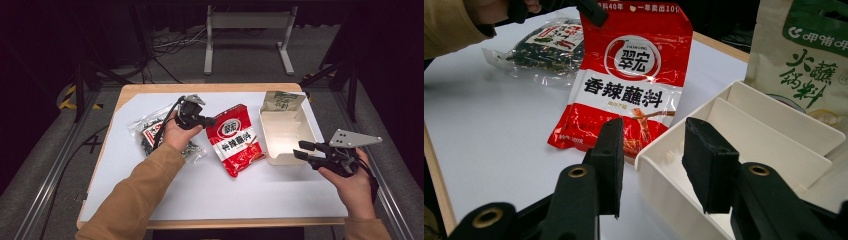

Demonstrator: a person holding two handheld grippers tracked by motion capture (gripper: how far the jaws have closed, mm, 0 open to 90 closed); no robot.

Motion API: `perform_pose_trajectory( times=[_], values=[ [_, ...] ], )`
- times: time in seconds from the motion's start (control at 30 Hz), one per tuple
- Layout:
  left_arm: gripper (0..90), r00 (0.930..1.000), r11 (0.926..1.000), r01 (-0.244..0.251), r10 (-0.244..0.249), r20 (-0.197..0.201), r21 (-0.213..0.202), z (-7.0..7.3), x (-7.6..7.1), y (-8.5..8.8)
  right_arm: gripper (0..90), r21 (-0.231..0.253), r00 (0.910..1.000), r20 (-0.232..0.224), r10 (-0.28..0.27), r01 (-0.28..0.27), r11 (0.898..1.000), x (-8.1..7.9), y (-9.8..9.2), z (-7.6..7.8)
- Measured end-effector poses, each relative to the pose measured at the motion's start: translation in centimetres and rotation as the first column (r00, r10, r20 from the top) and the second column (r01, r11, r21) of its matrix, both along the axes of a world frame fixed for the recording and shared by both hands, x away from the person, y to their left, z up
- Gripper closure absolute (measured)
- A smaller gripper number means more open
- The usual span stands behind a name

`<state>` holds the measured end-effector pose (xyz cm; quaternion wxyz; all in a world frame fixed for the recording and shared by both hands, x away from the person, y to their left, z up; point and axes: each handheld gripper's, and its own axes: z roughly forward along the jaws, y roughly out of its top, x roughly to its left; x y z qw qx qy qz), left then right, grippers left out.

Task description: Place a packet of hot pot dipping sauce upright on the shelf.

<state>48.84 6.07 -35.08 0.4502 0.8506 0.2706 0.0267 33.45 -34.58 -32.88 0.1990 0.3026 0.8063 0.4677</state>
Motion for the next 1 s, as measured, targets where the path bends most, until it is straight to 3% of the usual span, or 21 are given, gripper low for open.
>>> perform_pose_trajectory(
  times=[0.23, 0.37, 0.5, 0.6, 0.63, 0.7, 0.83, 1.0],
  values=[
    [89.1, 0.9976, 0.9985, 0.038, -0.035, 0.059, -0.039, 2.8, -2.4, 0.2, 60.1, 0.003, 0.9998, 0.01, 0.016, -0.016, 1.0, 0.2, 0.4, 0.4],
    [89.4, 0.9911, 0.9961, 0.083, -0.08, 0.106, -0.03, 4.1, -4.1, -0.3, 62.4, 0.016, 0.9989, -0.007, 0.046, -0.046, 0.999, 0.5, 0.9, 0.5],
    [89.6, 0.978, 0.9906, 0.136, -0.132, 0.162, -0.015, 5.5, -5.9, -0.9, 61.1, 0.01, 0.9979, -0.011, 0.063, -0.063, 0.998, 0.7, 1.4, 0.6],
    [89.7, 0.9644, 0.9841, 0.178, -0.173, 0.2, -0.003, 6.6, -7.1, -1.3, 59.7, 0.003, 0.9969, -0.017, 0.077, -0.077, 0.997, 1.0, 1.8, 0.6],
    [89.7, 0.9644, 0.9841, 0.178, -0.173, 0.2, -0.003, 6.6, -7.1, -1.3, 58.9, -0.001, 0.9964, -0.018, 0.083, -0.083, 0.997, 1.1, 2.0, 0.6],
    [89.7, 0.9559, 0.9808, 0.195, -0.191, 0.223, 0.006, 7.2, -7.8, -1.4, 58.3, -0.006, 0.9961, -0.018, 0.086, -0.087, 0.996, 1.2, 2.2, 0.5],
    [89.8, 0.9456, 0.9783, 0.207, -0.204, 0.254, 0.014, 8.1, -8.8, -1.3, 54.7, -0.028, 0.9932, -0.033, 0.112, -0.113, 0.993, 1.5, 2.9, 0.2],
    [89.8, 0.937, 0.9701, 0.242, -0.23, 0.263, -0.014, 9.2, -9.6, -0.8, 49.6, -0.042, 0.9901, -0.053, 0.13, -0.132, 0.99, 1.8, 3.8, -0.4]
  ],
)
